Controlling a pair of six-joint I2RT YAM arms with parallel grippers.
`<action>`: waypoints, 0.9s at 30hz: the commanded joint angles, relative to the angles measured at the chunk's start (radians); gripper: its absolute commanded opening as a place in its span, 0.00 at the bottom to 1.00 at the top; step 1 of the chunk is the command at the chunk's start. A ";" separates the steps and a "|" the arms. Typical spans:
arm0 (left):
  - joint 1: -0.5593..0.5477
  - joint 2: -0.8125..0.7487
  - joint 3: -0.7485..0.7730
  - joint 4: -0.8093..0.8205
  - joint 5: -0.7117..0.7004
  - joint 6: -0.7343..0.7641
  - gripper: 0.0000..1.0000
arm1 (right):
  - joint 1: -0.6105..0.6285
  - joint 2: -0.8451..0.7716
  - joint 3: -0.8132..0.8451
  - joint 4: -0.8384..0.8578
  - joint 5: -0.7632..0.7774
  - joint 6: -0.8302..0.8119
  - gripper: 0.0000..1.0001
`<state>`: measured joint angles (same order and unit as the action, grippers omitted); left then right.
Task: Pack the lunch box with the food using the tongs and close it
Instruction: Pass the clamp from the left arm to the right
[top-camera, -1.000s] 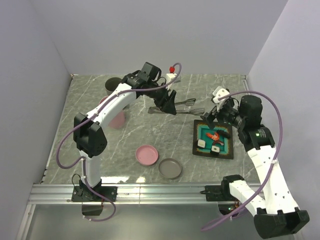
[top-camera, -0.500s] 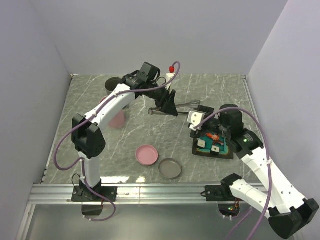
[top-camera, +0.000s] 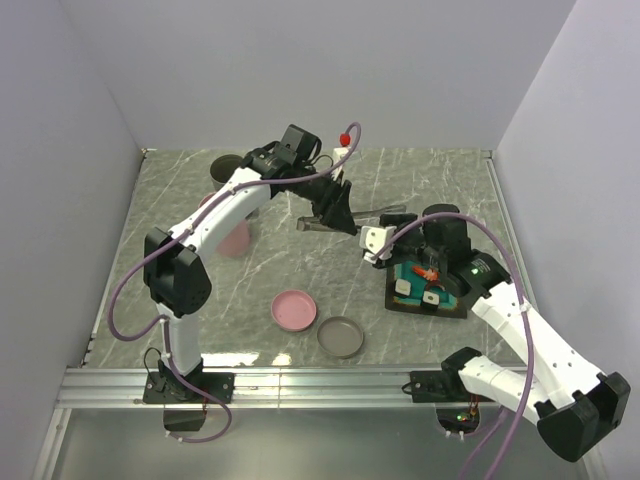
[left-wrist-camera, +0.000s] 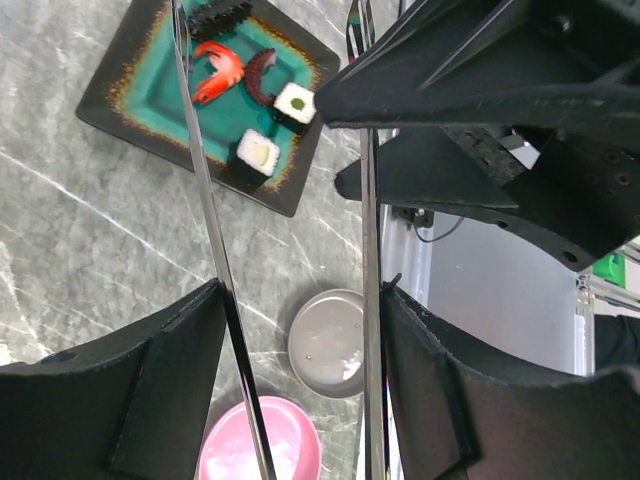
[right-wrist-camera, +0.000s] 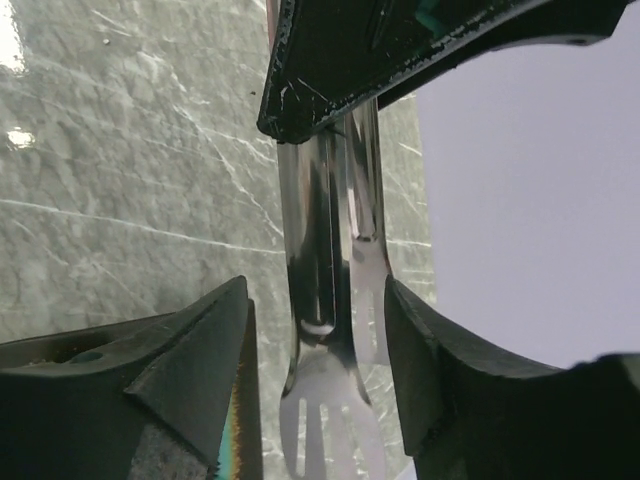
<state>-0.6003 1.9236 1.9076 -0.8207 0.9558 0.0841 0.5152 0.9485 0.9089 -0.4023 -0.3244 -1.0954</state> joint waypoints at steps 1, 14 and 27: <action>-0.012 -0.006 0.050 -0.009 0.063 0.019 0.66 | 0.016 0.004 -0.010 0.062 0.033 -0.041 0.62; -0.032 0.009 0.061 -0.052 0.097 0.065 0.65 | 0.029 0.039 0.030 0.020 0.051 -0.029 0.06; -0.049 0.005 0.045 -0.089 0.086 0.120 0.67 | 0.034 0.075 0.064 -0.027 0.053 -0.018 0.00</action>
<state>-0.6289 1.9457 1.9263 -0.8963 0.9852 0.1715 0.5415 1.0111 0.9222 -0.4339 -0.2863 -1.1233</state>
